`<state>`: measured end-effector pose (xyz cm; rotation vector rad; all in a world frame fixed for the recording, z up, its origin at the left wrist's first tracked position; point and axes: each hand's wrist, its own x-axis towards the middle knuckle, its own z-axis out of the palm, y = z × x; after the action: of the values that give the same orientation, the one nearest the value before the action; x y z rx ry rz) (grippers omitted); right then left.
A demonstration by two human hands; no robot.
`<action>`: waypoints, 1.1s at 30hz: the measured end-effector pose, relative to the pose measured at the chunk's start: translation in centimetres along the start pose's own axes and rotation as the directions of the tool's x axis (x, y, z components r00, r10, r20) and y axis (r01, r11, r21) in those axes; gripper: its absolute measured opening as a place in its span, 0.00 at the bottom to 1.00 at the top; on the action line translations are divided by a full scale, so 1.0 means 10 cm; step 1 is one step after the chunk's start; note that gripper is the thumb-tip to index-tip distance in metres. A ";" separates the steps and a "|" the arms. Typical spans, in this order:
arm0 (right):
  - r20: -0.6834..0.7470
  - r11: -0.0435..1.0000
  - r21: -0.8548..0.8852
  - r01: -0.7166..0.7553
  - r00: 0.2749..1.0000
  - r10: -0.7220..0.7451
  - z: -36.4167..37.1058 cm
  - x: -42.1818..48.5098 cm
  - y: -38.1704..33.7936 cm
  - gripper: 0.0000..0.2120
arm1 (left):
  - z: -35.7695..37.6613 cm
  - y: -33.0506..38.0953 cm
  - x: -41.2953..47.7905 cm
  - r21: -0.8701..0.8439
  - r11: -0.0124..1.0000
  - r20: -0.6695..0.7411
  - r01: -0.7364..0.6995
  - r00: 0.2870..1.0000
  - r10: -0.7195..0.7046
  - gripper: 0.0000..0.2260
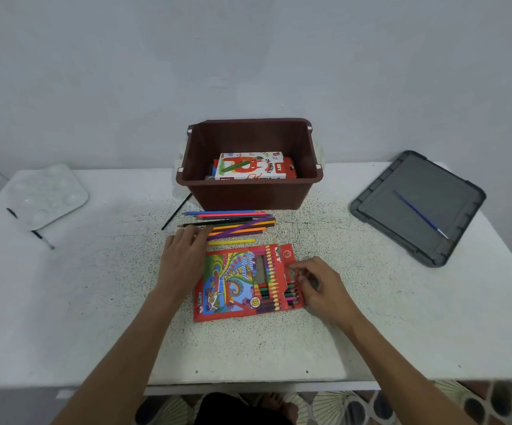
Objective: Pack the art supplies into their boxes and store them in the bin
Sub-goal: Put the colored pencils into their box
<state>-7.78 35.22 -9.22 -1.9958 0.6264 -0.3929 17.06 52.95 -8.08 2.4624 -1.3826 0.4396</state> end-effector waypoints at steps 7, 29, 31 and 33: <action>0.005 1.000 0.011 -0.013 1.000 0.012 -0.02 -0.01 -0.02 0.17 | -0.13 0.30 -0.09 -0.483 0.840 0.019 0.247 0.962 -0.272 0.06; -0.092 0.872 -0.416 0.259 0.942 -0.324 0.18 0.02 -0.43 0.12 | -0.31 1.06 -0.16 -0.844 0.215 0.429 0.491 0.859 -0.278 0.05; -0.070 0.860 -0.425 0.284 0.936 -0.344 0.17 0.03 -0.43 0.14 | -0.31 1.08 -0.16 -0.832 0.231 0.451 0.505 0.857 -0.252 0.05; -0.048 0.855 -0.422 0.301 0.934 -0.353 0.15 0.02 -0.40 0.14 | -0.28 1.08 -0.18 -0.823 0.247 0.469 0.511 0.858 -0.211 0.05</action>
<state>-5.82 37.78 -6.37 -2.5106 0.4663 -0.6388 6.55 49.99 -5.15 1.6804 -0.6589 -0.7026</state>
